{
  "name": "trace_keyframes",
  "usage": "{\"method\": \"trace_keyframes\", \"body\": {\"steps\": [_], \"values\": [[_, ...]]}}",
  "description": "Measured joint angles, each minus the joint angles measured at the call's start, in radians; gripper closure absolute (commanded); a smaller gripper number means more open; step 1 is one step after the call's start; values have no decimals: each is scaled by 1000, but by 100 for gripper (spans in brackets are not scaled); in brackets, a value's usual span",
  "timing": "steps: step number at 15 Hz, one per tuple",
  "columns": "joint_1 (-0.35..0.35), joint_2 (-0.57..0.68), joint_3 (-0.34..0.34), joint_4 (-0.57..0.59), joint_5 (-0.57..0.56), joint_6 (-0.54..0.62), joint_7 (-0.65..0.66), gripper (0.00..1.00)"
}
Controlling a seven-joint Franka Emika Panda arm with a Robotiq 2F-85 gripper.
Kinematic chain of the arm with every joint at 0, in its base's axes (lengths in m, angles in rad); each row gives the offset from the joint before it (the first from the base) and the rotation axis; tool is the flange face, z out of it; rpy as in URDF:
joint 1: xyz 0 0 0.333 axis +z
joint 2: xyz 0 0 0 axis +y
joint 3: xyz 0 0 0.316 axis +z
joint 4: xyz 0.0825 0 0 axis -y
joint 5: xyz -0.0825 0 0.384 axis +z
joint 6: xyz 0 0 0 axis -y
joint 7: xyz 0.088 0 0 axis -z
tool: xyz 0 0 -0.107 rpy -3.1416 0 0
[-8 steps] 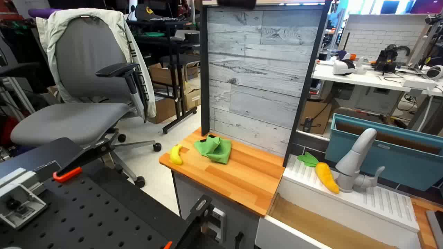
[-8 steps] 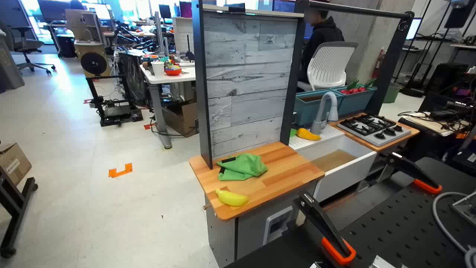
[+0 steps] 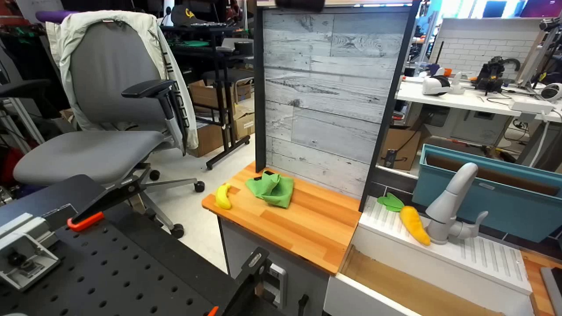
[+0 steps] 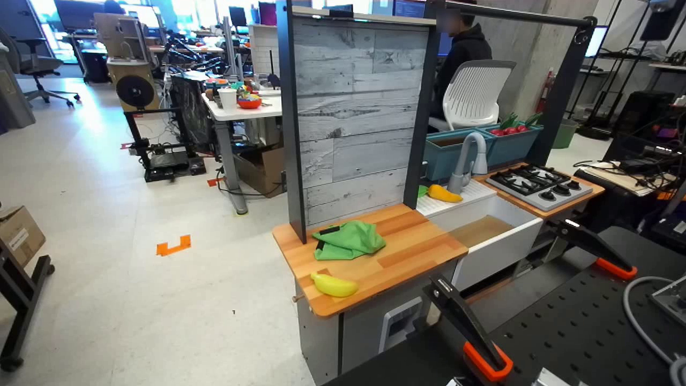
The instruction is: Turn the tap nozzle to the left
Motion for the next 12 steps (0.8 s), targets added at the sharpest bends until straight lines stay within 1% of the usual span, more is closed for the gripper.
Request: {"method": "trace_keyframes", "body": {"steps": [2, 5, 8, 12], "values": [[0, 16, 7, 1, 3, 26, 14, 0], [5, 87, 24, 7, 21, 142, 66, 0], [5, 212, 52, 46, 21, 252, 121, 0], [5, 431, 68, 169, -2, 352, 180, 0]]}}
